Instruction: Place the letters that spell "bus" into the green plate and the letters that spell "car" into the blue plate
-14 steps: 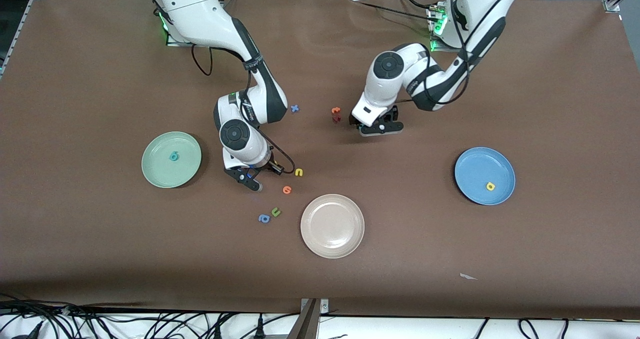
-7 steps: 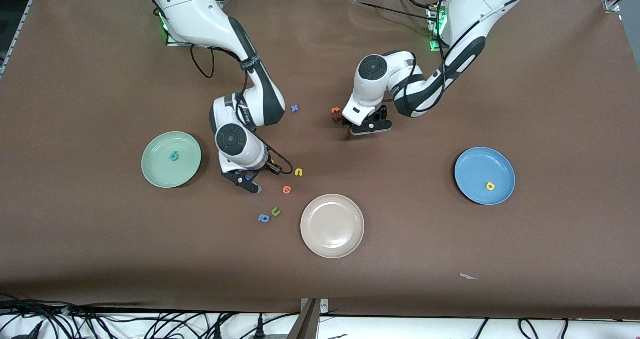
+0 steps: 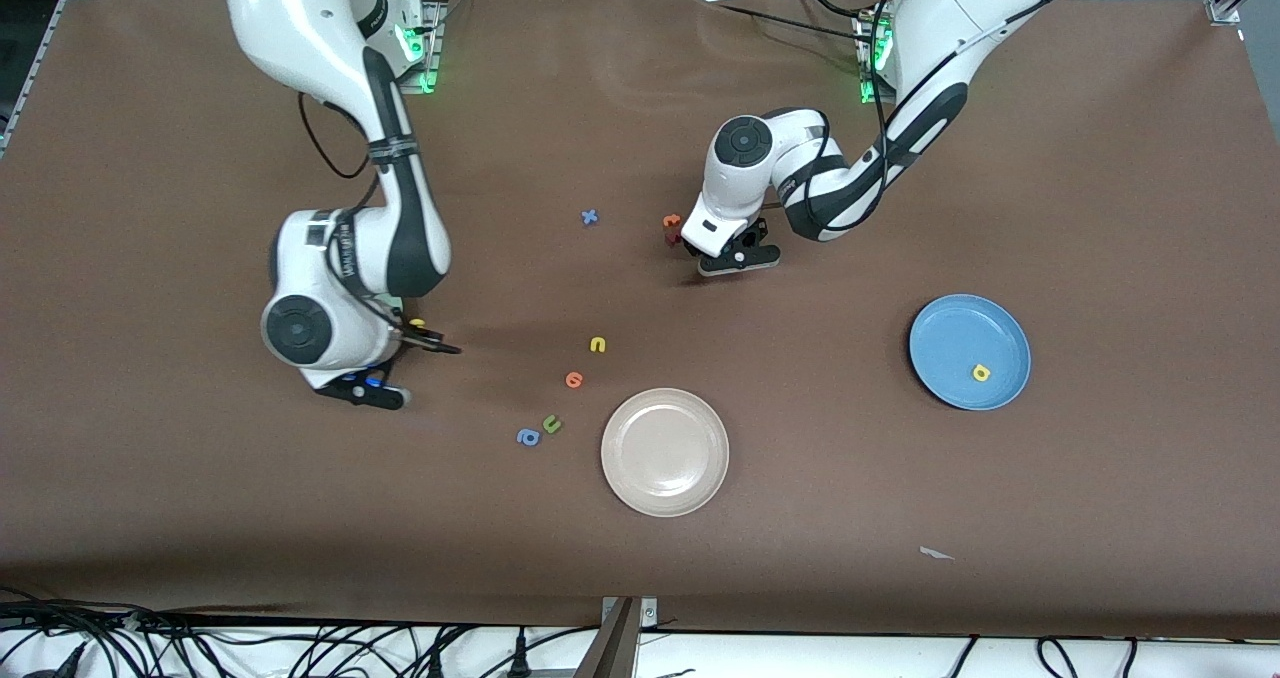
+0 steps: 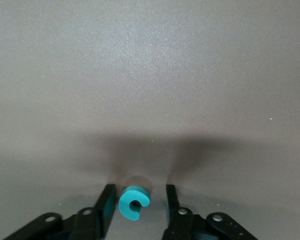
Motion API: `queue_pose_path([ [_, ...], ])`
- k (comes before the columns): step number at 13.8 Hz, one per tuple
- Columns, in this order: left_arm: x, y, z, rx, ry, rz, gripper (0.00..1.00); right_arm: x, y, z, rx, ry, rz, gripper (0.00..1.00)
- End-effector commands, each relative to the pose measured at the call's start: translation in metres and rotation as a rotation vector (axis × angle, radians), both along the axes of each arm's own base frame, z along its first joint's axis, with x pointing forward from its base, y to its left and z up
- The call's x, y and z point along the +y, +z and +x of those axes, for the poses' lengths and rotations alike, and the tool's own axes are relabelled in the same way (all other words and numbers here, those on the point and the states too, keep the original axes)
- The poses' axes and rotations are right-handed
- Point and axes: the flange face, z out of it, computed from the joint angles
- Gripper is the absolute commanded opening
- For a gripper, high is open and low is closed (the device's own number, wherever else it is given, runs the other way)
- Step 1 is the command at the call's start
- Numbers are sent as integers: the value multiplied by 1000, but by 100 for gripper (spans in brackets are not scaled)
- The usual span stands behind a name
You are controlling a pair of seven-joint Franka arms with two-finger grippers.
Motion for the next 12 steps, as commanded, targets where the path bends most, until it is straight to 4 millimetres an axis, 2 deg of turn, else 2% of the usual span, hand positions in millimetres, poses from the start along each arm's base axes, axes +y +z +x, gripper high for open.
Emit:
queue_pose_path([
  [1, -2, -2, 2, -22, -3, 8, 34, -65, -24, -13, 73, 74, 81, 12],
  [3, -2, -2, 2, -21, -4, 7, 31, -87, -49, -32, 109, 73, 179, 14],
  [4, -2, -2, 3, -22, -5, 9, 30, -93, -53, -36, 120, 76, 184, 18],
  [5, -2, -2, 3, -22, -5, 8, 26, -102, -51, -36, 124, 63, 180, 47],
  [6, -2, -2, 3, -22, -9, 9, 25, -104, -50, -36, 123, 59, 177, 99],
  [8, 1, 1, 8, -29, -8, 8, 22, -104, -35, -32, 103, 50, 177, 100],
  [9, 4, 13, 20, -50, -6, 16, 21, -96, -25, -30, 95, 51, 184, 100],
  [10, 10, 22, 31, -49, -12, 52, 21, -81, -11, -25, 74, 22, 175, 100],
  [11, 24, 32, 53, -45, -15, 87, 21, -56, -3, -24, 65, -11, 154, 100],
  [12, 44, 39, 72, -22, -35, 115, 21, -21, 4, -23, 46, -41, 128, 99],
])
